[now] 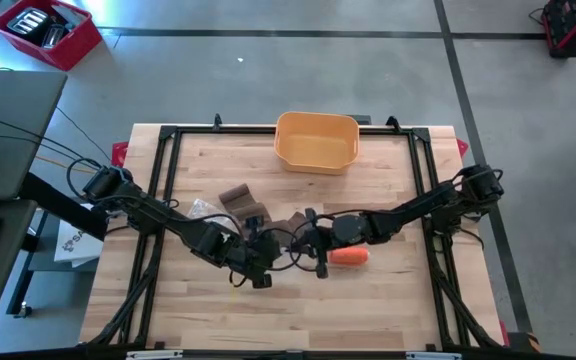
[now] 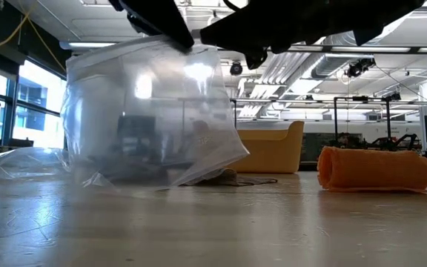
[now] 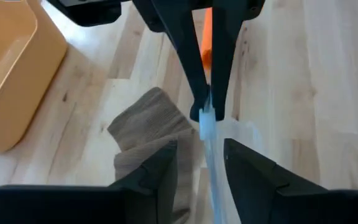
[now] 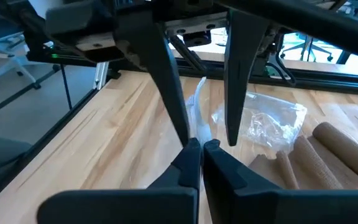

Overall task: Roll bandage
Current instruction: Open the bottom transparent zip bag

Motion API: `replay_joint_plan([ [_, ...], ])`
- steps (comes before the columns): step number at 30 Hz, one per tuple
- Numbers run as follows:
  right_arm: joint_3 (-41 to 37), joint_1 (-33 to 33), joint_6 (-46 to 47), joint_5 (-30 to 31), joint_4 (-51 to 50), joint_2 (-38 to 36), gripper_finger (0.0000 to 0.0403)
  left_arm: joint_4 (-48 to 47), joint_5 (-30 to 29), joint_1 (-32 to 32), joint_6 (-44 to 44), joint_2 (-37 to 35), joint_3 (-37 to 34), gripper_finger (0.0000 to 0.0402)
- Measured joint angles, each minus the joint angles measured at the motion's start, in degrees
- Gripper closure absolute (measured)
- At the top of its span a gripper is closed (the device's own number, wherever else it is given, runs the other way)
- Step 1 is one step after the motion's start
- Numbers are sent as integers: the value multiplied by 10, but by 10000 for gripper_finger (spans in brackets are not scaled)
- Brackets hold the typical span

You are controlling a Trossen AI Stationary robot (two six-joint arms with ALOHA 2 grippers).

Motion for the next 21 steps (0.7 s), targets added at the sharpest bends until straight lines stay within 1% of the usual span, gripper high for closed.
replay_joint_plan([
  [5,0,0,-5,-13,-1,-1,402,-14,7,-2,-3,-1,0,270],
  [10,0,0,-9,-14,-1,-2,402,-43,9,-7,-38,-1,0,286],
  [15,0,0,-21,-14,9,-2,403,-53,38,-9,-25,-1,0,326],
  [19,0,0,-18,-15,8,-2,402,-60,39,-9,-26,-1,0,375],
  [21,4,0,-19,-14,-13,-3,393,-61,40,-9,-21,-1,0,394],
])
